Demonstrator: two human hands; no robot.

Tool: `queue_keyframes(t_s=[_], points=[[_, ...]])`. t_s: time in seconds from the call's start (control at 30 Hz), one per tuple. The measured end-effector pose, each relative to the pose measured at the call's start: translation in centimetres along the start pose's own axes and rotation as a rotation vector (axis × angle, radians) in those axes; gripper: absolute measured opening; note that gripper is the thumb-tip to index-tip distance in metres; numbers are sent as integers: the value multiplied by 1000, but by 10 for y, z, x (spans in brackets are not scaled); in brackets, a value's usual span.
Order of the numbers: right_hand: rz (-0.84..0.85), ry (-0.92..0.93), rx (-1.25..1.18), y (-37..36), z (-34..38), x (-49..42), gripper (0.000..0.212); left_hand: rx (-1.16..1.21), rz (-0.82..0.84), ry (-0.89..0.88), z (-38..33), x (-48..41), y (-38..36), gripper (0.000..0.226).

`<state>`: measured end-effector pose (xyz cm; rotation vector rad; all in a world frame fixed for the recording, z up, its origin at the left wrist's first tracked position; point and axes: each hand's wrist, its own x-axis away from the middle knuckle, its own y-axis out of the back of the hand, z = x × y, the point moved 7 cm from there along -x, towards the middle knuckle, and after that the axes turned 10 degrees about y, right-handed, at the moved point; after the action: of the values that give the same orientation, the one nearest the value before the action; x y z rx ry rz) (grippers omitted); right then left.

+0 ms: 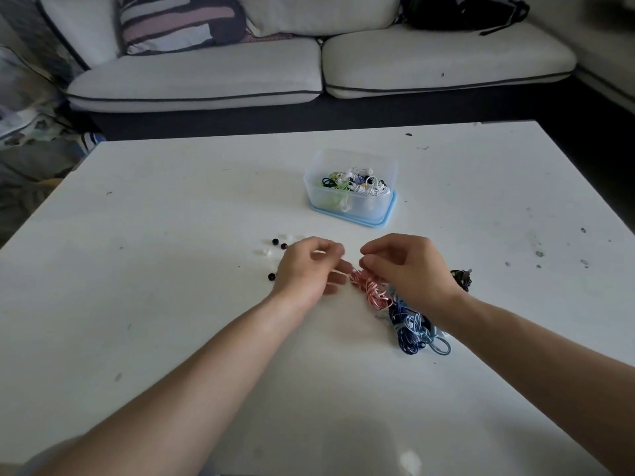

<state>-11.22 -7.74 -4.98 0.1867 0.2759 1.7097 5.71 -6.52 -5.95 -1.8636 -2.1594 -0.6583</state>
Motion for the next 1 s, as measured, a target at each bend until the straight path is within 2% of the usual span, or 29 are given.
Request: queue_keyframes(t_s=[0.1, 0.2, 0.4, 0.5, 0.57, 0.63, 0.77, 0.83, 1.0], points=[[-35, -85, -127, 1, -6, -1, 7, -379, -302, -195, -12, -28, 33, 8], [-62, -111, -195, 5, -9, -2, 7, -658, -429, -259, -11, -52, 44, 17], [-59, -99, -223, 10, -8, -7, 9, -936, -473, -299, -14, -79, 39, 21], [-63, -111, -245, 11, -10, -8, 8, -1000, -448, -310, -15, -87, 32, 32], [-65, -121, -252, 12, -11, -9, 8, -1020, -424, -309, -14, -93, 28, 22], [-65, -134, -263, 13, -13, -9, 8, -1014, -411, -310, -12, -96, 28, 11], [-46, -153, -315, 11, -13, -7, 9, -895, -410, -282, -17, -87, 29, 7], [-30, -156, -346, 10, -12, -6, 8, -713, -354, -281, -26, -70, 26, 3], [5, -145, -450, 3, -5, -4, 7, -123, 1, -120, -32, -4, 11, 16]])
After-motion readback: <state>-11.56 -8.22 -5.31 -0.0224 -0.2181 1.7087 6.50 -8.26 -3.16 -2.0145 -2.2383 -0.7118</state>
